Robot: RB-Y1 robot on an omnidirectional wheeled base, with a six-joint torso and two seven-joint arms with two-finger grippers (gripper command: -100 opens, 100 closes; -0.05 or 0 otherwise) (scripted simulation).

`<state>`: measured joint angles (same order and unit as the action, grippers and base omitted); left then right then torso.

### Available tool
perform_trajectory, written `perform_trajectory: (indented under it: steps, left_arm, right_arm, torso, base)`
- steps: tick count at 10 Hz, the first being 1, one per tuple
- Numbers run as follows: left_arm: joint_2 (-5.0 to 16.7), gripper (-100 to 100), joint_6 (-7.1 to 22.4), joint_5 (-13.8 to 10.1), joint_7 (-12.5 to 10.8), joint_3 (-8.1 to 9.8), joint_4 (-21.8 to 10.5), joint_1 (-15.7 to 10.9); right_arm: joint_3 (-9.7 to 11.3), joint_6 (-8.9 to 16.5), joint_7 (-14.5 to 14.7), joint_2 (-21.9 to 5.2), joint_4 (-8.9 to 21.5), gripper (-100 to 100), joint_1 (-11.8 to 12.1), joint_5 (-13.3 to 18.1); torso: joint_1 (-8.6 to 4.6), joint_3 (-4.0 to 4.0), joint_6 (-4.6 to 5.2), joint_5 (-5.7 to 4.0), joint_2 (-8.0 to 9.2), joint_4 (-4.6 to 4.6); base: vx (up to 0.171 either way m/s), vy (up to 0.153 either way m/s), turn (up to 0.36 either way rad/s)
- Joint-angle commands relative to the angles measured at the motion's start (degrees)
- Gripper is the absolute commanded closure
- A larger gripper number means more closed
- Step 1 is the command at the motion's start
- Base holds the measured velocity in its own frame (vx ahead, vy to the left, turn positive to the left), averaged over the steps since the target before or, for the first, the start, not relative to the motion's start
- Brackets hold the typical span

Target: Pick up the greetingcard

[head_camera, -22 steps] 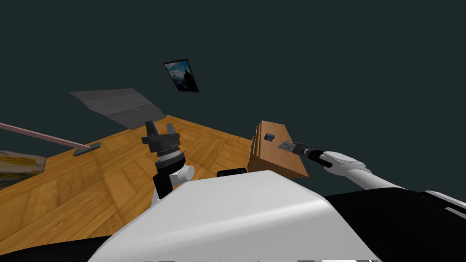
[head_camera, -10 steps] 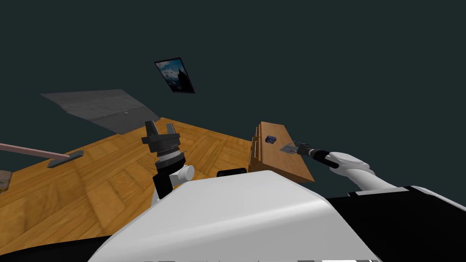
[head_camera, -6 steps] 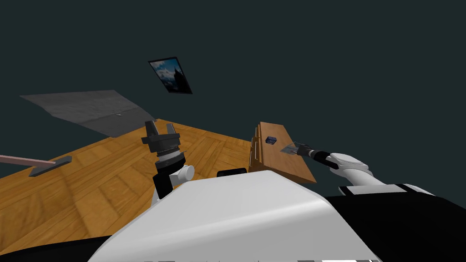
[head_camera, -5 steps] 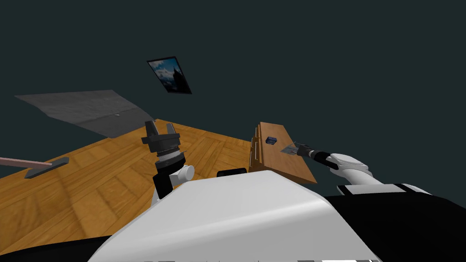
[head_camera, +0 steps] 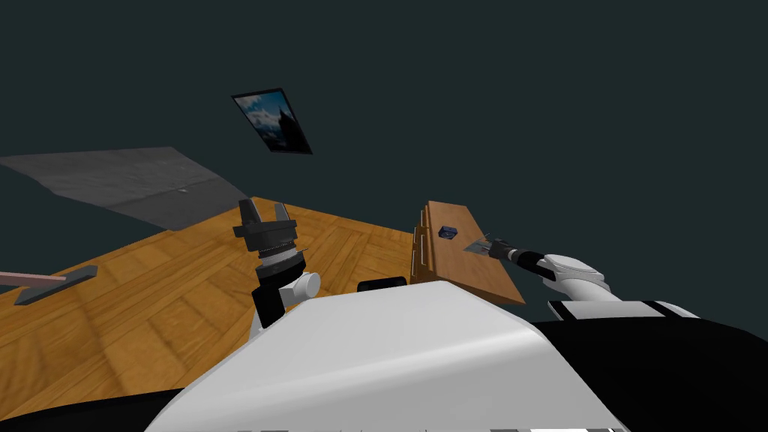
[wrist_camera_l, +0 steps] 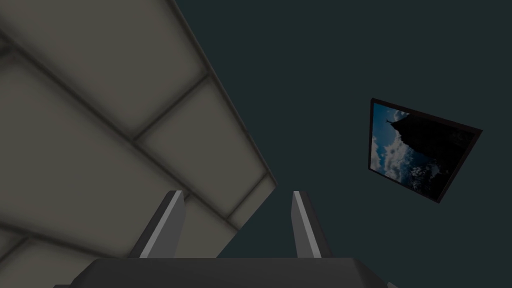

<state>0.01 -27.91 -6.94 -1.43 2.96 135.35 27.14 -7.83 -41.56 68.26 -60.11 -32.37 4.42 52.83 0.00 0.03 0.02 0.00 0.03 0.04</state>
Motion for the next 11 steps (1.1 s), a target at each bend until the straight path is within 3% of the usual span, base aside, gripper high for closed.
perform_trajectory:
  steps: [1,3,4,5,8,10,11]
  left_arm:
    - [0.00,0,0.00,0.00,0.00,0.00,0.00,0.00]
    - [0.00,0,0.00,0.00,0.00,0.00,0.00,0.00]
    - [0.00,0,0.00,0.00,0.00,0.00,0.00,0.00]
    - [0.00,0,0.00,0.00,0.00,0.00,0.00,0.00]
    - [0.00,0,0.00,0.00,0.00,0.00,0.00,-0.01]
    - [0.00,0,0.00,0.00,0.00,0.00,0.00,-0.01]
    - [0.00,0,0.00,0.00,0.00,0.00,0.00,-0.01]
  right_arm:
    - [0.00,0.00,0.00,0.00,0.00,100,0.00,0.00]
    - [0.03,-0.02,0.00,0.02,0.00,100,0.01,0.02]
    - [0.05,-0.04,0.00,0.03,0.01,0,0.03,0.03]
    - [1.30,1.82,-1.21,-0.86,-2.07,100,1.15,-1.56]
    - [2.89,3.95,-2.32,-1.79,-4.23,100,2.29,-3.32]
    - [6.07,7.71,-4.54,-3.65,-8.20,100,4.58,-6.85]
    - [6.07,8.22,-4.54,-3.65,-8.55,100,4.58,-6.85]
  torso:
    - [0.00,0.00,0.00,0.00,0.00,0.00]
    - [0.01,0.06,0.02,0.02,0.07,0.04]
    - [0.01,0.07,0.02,0.03,0.09,0.05]
    - [0.00,0.07,0.01,0.01,0.09,0.05]
    - [-0.06,0.23,0.00,0.06,0.34,0.15]
    - [-0.02,0.27,0.00,0.08,0.38,0.18]
    - [-0.01,0.31,0.01,0.10,0.44,0.20]
  base:
    - [0.000,0.000,0.000]
    - [0.000,0.000,0.000]
    - [0.000,0.000,0.000]
    - [-0.049,-0.013,0.078]
    - [-0.064,-0.023,0.068]
    - [-0.078,-0.022,0.102]
    - [-0.069,-0.024,0.047]
